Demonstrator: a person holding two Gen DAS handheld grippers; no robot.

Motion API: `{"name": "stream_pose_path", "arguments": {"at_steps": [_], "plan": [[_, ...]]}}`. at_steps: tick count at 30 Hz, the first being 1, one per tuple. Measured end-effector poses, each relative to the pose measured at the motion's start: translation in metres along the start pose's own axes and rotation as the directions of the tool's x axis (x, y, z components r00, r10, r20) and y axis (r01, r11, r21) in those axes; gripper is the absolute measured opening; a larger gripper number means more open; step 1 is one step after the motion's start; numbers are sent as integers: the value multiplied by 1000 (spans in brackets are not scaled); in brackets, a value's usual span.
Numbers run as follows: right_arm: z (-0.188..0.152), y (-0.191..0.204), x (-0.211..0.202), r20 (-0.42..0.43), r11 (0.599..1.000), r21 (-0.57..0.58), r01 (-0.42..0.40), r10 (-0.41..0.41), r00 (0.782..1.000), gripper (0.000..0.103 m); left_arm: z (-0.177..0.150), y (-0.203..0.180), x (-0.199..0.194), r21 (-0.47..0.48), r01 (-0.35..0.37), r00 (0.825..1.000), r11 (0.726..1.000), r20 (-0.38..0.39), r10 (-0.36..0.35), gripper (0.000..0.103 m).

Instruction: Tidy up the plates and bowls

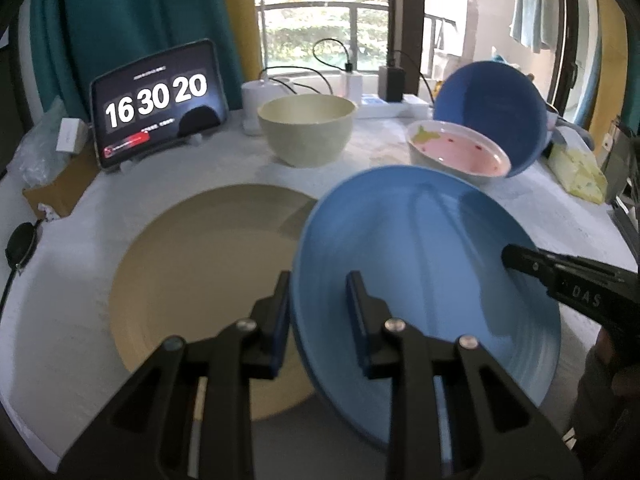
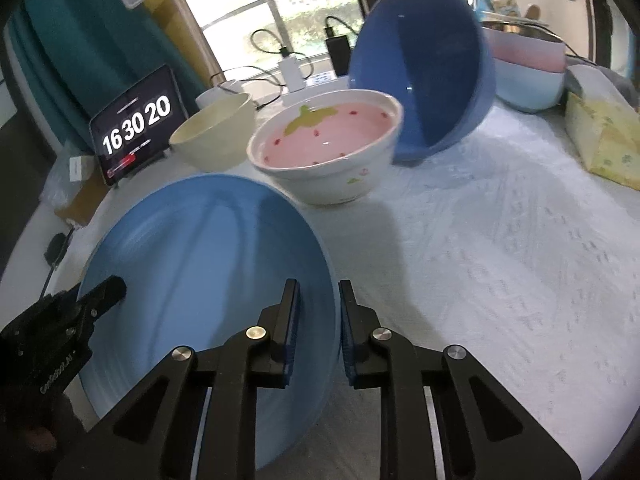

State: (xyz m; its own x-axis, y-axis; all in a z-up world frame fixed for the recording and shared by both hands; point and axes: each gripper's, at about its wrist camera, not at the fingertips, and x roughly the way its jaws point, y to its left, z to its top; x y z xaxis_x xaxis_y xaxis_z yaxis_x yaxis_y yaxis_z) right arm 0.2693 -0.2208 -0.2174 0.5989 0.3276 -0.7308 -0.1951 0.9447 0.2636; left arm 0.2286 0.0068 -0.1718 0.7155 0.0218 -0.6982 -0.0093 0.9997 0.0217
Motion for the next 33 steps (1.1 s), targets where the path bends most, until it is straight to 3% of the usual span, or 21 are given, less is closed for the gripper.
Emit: {"name": "stream_pose_path", "arguments": {"at_steps": [19, 28, 33], "plan": [[-7, -57, -30, 26, 992, 108, 58, -62, 998, 20, 0, -64, 8, 85, 67, 996, 994, -56, -63, 28], [-7, -52, -32, 47, 991, 77, 108, -112, 993, 20, -1, -66, 25, 76, 64, 990, 995, -130, -54, 31], [-6, -49, -32, 42, 989, 67, 128, -131, 991, 20, 0, -64, 17, 76, 70, 993, 995, -99, -63, 31]]}}
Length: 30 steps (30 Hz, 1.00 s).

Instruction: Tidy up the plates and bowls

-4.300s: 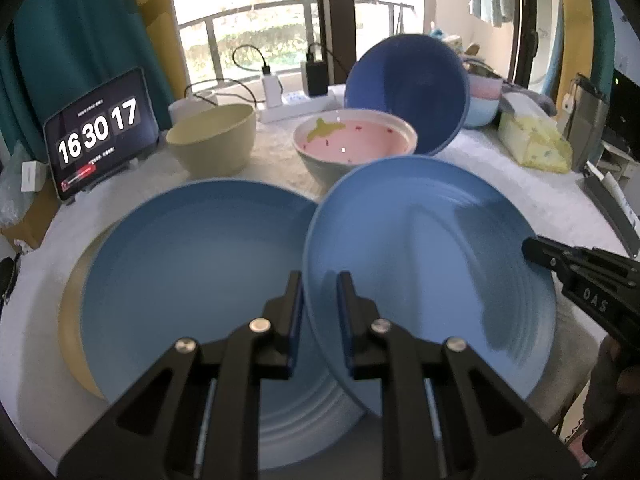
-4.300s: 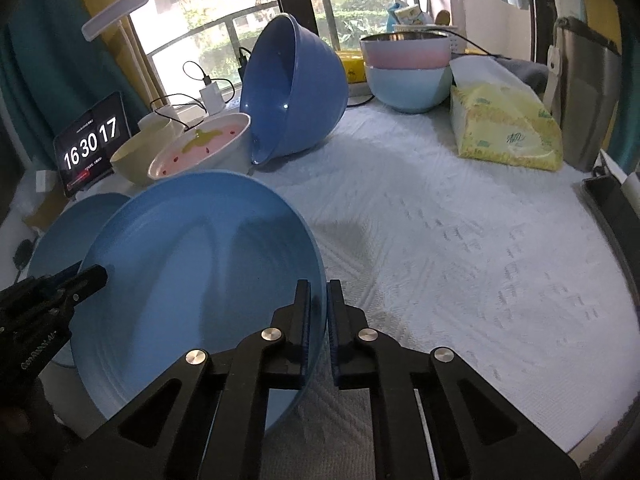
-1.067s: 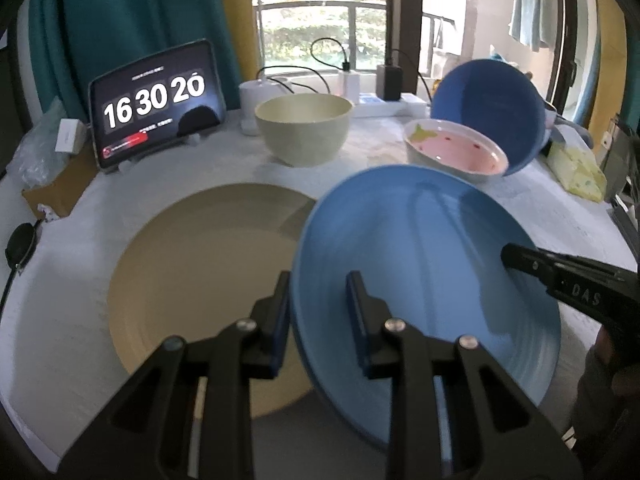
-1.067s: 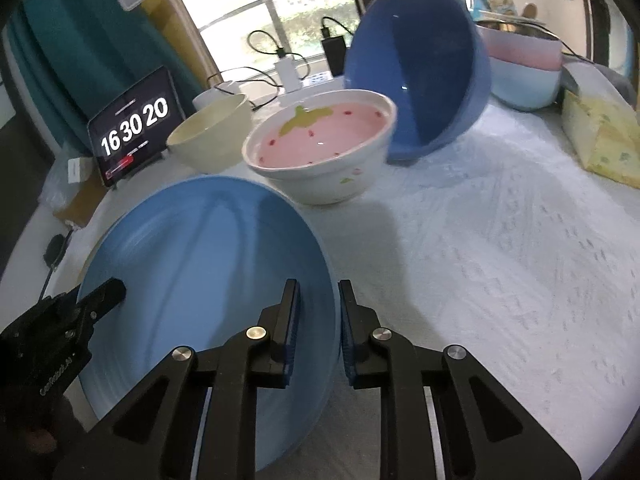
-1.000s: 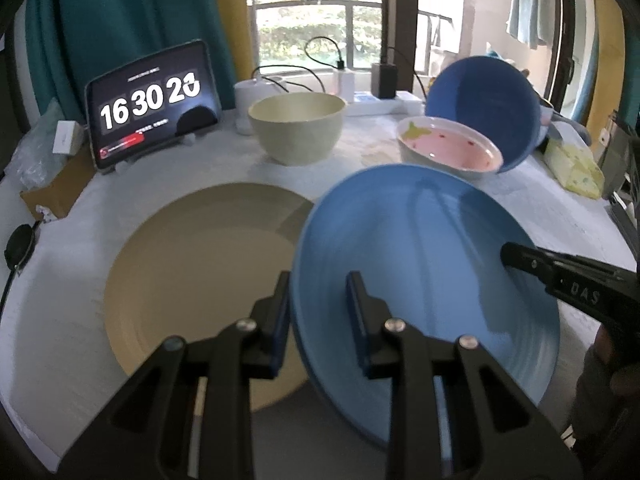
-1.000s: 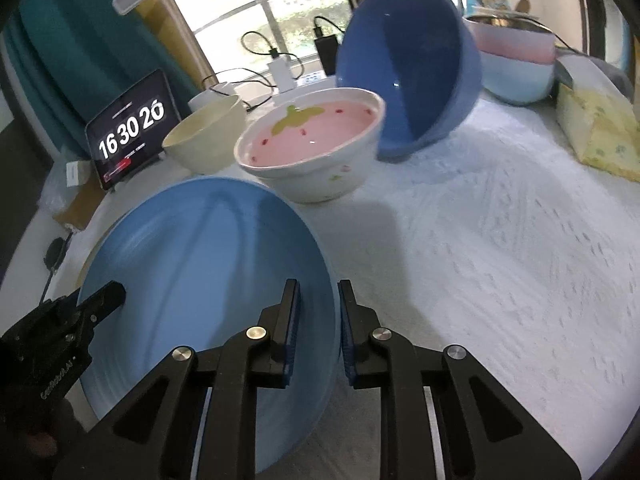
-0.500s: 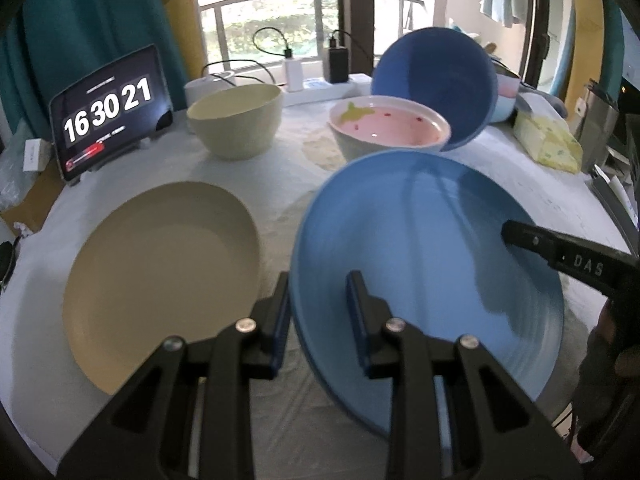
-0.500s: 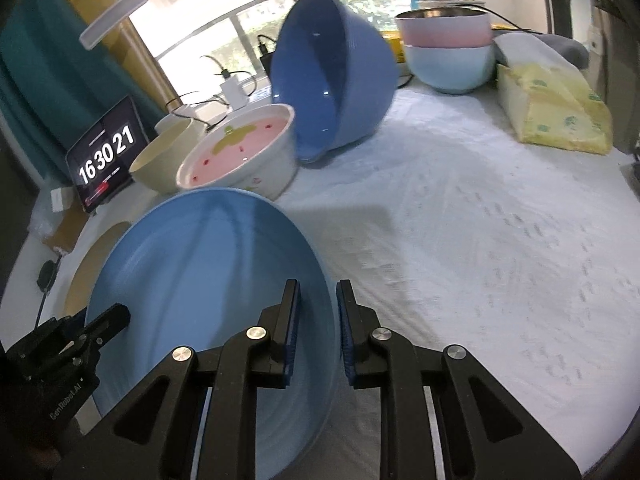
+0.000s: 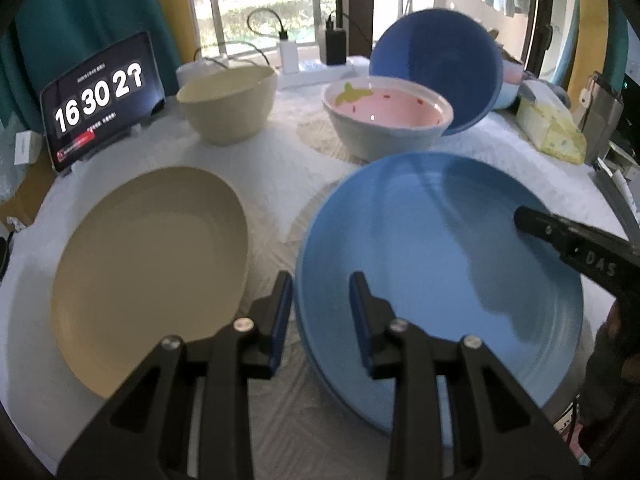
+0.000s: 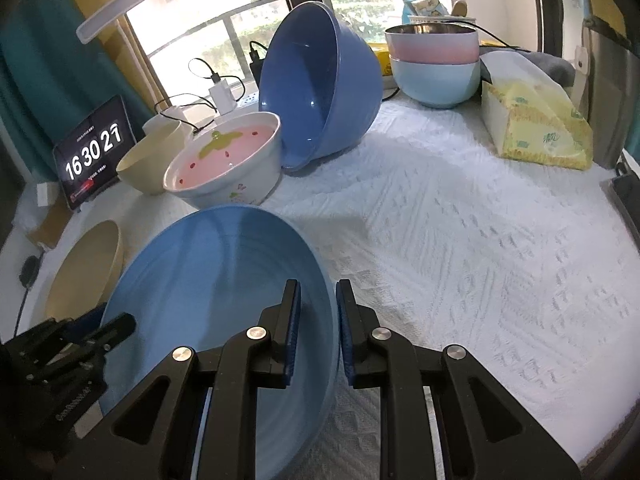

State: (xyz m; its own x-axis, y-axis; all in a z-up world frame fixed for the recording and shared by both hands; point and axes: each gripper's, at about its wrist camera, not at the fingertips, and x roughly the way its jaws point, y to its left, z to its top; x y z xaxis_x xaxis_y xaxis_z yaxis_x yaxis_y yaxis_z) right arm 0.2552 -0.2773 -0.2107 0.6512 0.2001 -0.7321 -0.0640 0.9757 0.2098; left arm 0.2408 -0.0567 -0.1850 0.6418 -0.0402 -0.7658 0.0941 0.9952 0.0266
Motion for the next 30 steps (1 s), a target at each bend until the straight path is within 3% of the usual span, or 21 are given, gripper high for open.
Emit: {"name": "stream_pose_path", "arguments": {"at_steps": [11, 18, 30], "plan": [[7, 8, -19, 56, 998, -30, 63, -61, 997, 23, 1, 18, -18, -56, 7, 998, 998, 59, -4, 36], [11, 26, -26, 71, 996, -70, 52, -47, 996, 24, 2, 31, -34, -95, 15, 994, 995, 109, -4, 42], [17, 68, -26, 68, 989, -147, 15, -5, 998, 24, -1, 66, -50, -179, 8, 987, 984, 159, 21, 44]]}}
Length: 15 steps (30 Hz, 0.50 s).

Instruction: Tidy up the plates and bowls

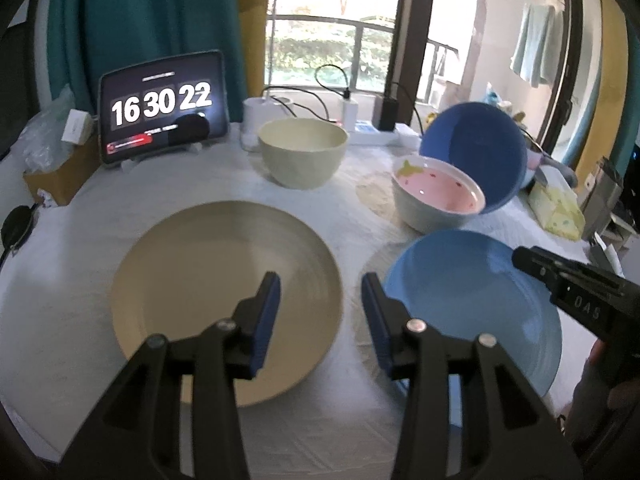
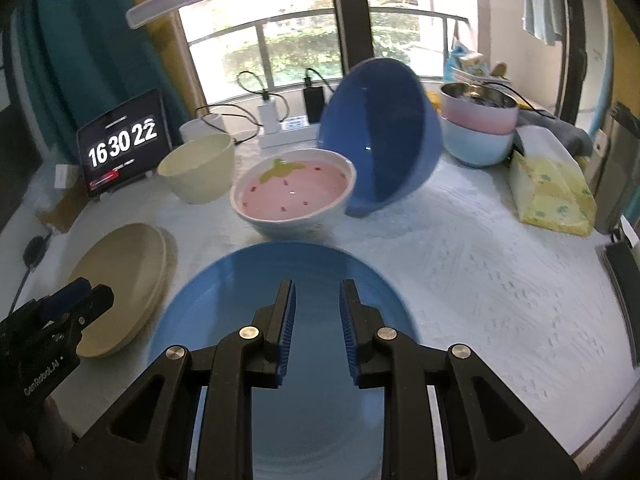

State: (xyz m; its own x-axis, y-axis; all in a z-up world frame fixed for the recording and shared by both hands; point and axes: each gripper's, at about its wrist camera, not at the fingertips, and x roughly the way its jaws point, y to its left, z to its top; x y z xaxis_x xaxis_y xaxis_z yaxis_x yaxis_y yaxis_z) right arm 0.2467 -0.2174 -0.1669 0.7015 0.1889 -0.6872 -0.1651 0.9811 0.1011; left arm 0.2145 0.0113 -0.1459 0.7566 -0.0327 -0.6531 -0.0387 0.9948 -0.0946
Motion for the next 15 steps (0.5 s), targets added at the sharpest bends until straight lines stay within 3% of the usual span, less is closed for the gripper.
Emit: {"name": "stream_pose_path", "arguments": {"at_steps": [15], "plan": [[9, 45, 13, -21, 997, -75, -30, 29, 999, 24, 3, 50, -4, -92, -56, 998, 994, 29, 58, 44]]}}
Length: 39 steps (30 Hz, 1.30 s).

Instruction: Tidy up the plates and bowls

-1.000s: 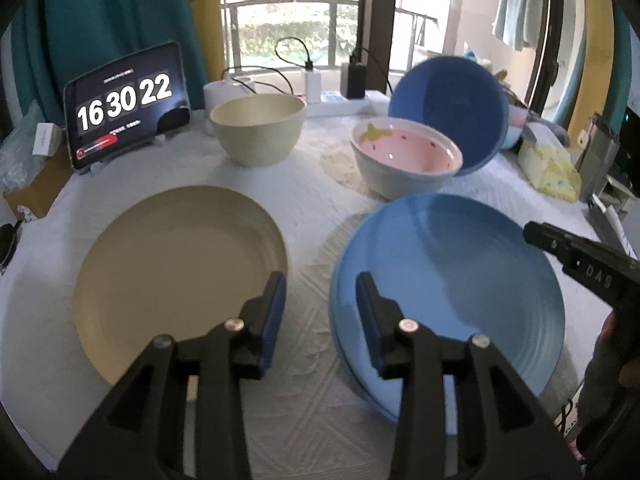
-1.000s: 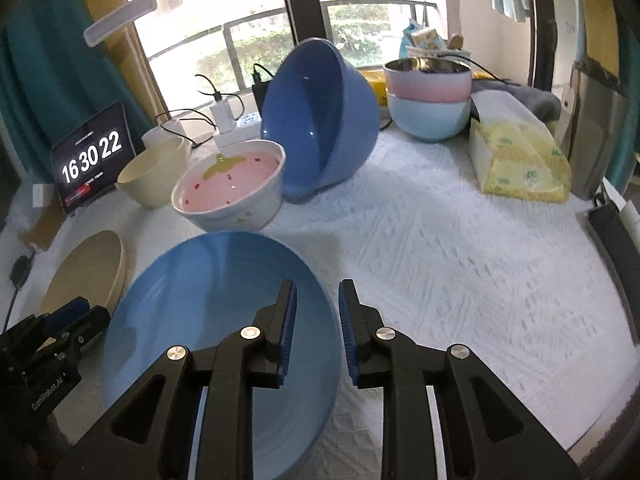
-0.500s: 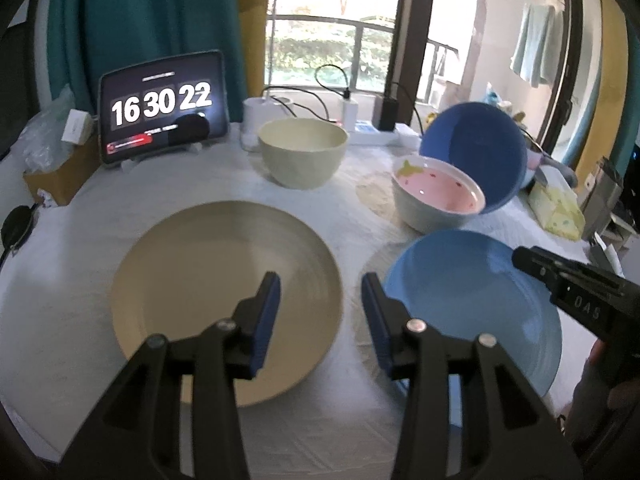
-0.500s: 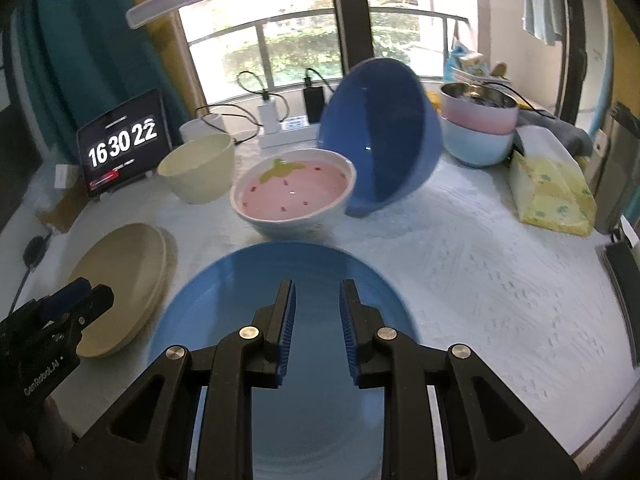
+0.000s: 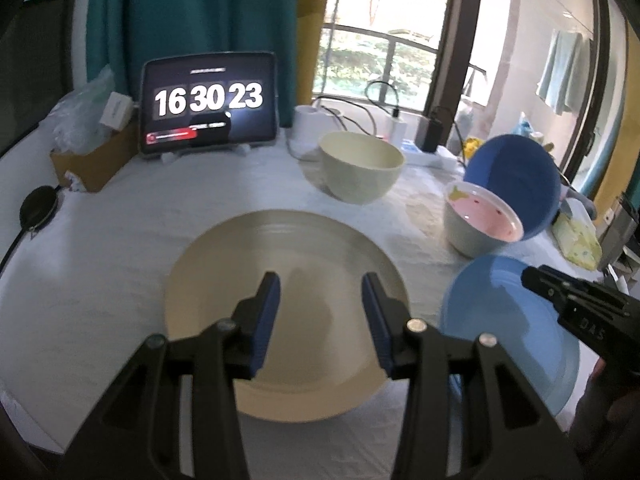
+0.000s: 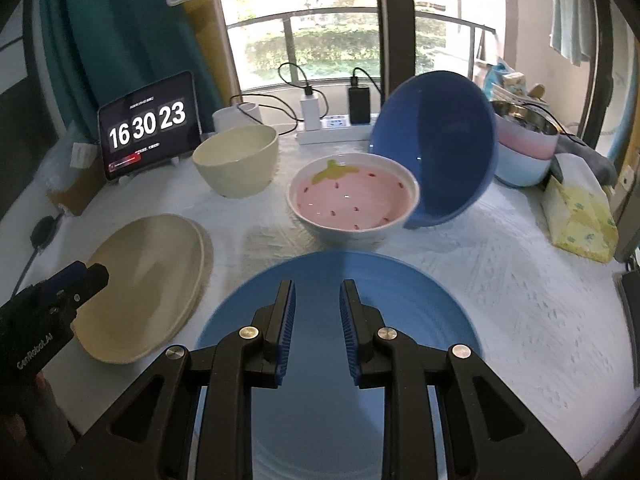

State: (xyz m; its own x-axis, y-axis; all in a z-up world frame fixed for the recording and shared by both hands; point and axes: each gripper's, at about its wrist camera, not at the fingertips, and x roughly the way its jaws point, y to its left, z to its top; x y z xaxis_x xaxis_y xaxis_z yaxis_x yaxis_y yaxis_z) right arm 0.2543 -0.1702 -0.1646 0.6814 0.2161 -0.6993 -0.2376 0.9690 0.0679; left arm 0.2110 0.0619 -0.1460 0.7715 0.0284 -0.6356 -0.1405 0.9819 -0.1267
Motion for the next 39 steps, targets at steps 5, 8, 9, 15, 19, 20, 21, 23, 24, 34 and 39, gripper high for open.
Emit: {"name": "stream_pose_path", "arguments": {"at_steps": [5, 8, 9, 15, 19, 20, 21, 23, 24, 34, 39], "plan": [[3, 13, 7, -17, 1000, -24, -13, 13, 1000, 24, 3, 13, 1, -6, -21, 1000, 1000, 2, 21, 44], [7, 19, 10, -16, 999, -31, -21, 21, 1000, 24, 5, 22, 0, -23, -31, 999, 999, 6, 32, 44], [8, 22, 11, -18, 999, -36, -24, 24, 1000, 24, 6, 25, 1, -28, -35, 999, 999, 6, 35, 44], [14, 36, 19, -26, 998, -60, -35, 33, 999, 24, 8, 44, 4, -55, -64, 998, 996, 8, 64, 44], [17, 42, 25, -35, 997, -68, -42, 40, 999, 24, 9, 57, 6, -70, -91, 996, 993, 7, 92, 44], [17, 44, 27, -37, 997, -70, -43, 40, 998, 24, 9, 60, 7, -74, -99, 995, 992, 6, 99, 44], [17, 45, 28, -39, 996, -72, -44, 41, 998, 24, 9, 64, 9, -79, -107, 994, 991, 4, 108, 44], [18, 48, 31, -44, 996, -75, -46, 42, 998, 24, 9, 72, 11, -89, -123, 992, 988, 0, 123, 44], [18, 50, 32, -47, 996, -77, -47, 43, 998, 24, 9, 75, 12, -93, -128, 992, 987, -3, 128, 44], [18, 66, 51, -87, 993, -98, -73, 64, 994, 24, 3, 97, 31, -119, -159, 987, 980, -53, 154, 45], [18, 75, 61, -114, 989, -111, -95, 82, 990, 25, 1, 101, 39, -122, -160, 986, 979, -74, 152, 45]]}}
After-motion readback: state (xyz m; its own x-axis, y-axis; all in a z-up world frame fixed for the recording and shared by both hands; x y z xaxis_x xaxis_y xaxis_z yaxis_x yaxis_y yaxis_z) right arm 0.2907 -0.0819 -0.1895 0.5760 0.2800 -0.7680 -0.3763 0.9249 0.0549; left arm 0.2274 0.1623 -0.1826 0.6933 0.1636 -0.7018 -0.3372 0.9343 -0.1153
